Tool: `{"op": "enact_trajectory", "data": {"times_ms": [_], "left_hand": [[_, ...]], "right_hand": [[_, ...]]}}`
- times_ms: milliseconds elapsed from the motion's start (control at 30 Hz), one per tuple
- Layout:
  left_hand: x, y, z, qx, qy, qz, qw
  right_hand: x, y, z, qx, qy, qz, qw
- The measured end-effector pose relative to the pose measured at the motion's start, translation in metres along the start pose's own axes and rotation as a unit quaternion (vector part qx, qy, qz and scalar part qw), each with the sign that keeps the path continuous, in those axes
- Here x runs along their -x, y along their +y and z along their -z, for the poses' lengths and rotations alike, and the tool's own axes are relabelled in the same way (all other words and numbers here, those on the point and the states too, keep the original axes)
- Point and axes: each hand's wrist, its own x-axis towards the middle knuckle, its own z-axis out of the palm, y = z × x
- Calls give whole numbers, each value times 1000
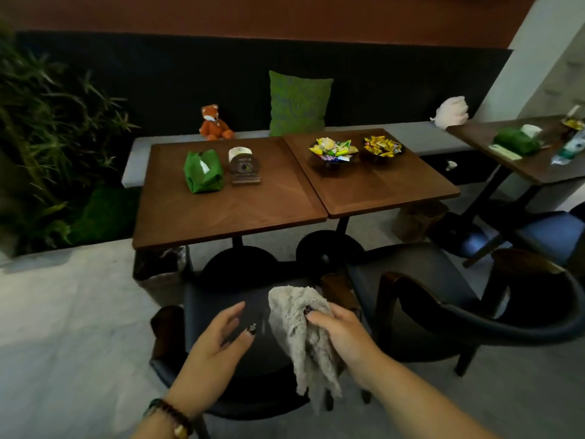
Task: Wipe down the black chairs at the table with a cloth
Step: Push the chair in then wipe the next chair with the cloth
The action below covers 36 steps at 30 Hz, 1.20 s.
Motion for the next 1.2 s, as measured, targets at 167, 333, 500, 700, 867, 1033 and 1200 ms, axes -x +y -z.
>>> {"op": "enact_trajectory", "data": {"times_ms": [167,333,500,700,867,1033,1200], "left_hand": [[7,32,30,53,-32,-74,995],[-5,45,52,68,-42,-84,993],[-32,46,57,119,-46,-46,991],[-87,42,48,130,16,-14,991],[-152,39,32,57,38,-31,997],[-217,45,17,36,13,-15,999],[-250,43,7,-1,-46,-21,999]], "right_hand": [[10,-31,-40,22,-30,47,998],[3,-53,-65,7,-20,69,997],[-20,-69,-72,52,-24,74,996],[-75,-61,-45,143,47,37,988],[-122,-35,11,113,132,-60,983],[-163,-32,50,55,219,-115,967],[-176,-32,54,9,271,-135,953]]}}
